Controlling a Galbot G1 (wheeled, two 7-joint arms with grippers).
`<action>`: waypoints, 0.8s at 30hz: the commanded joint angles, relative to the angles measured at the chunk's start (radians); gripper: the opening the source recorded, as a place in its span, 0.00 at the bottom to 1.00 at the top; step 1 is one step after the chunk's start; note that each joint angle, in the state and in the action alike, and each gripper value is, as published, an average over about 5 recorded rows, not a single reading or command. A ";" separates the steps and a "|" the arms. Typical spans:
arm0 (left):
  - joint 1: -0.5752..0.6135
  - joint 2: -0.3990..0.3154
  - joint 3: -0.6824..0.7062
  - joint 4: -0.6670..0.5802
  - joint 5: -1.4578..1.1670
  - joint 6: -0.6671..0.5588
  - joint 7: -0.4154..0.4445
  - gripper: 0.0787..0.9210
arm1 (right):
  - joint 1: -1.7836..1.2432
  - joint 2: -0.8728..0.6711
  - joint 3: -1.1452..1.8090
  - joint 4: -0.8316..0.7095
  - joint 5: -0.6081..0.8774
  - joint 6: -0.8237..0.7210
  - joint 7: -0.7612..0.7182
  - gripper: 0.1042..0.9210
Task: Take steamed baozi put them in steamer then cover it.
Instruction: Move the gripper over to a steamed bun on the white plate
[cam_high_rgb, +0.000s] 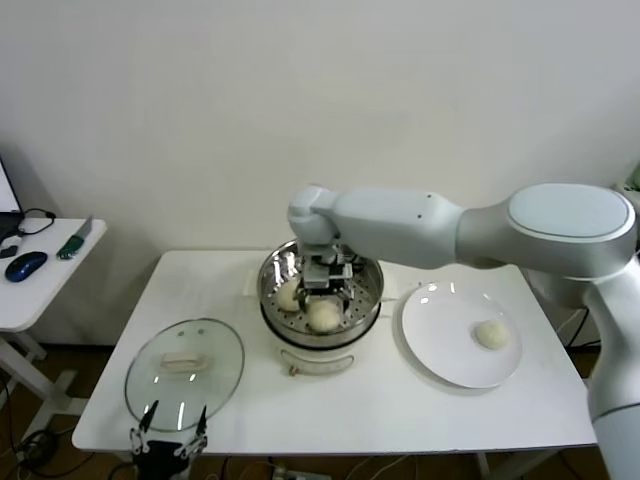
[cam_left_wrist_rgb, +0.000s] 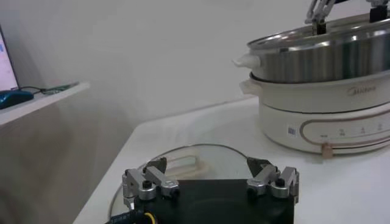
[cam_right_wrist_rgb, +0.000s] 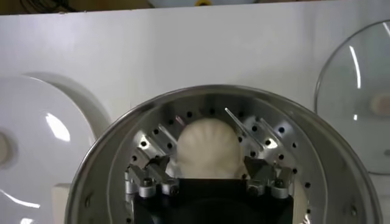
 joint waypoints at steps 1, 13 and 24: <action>-0.010 0.005 0.006 -0.003 0.001 0.005 0.001 0.88 | 0.130 -0.163 -0.006 -0.003 0.120 -0.117 0.082 0.88; -0.022 0.010 0.017 -0.002 0.012 0.005 0.001 0.88 | 0.208 -0.558 -0.149 0.055 0.547 -0.694 0.278 0.88; -0.030 0.004 0.022 -0.011 0.027 0.018 0.002 0.88 | -0.146 -0.808 0.060 0.006 0.221 -0.685 0.154 0.88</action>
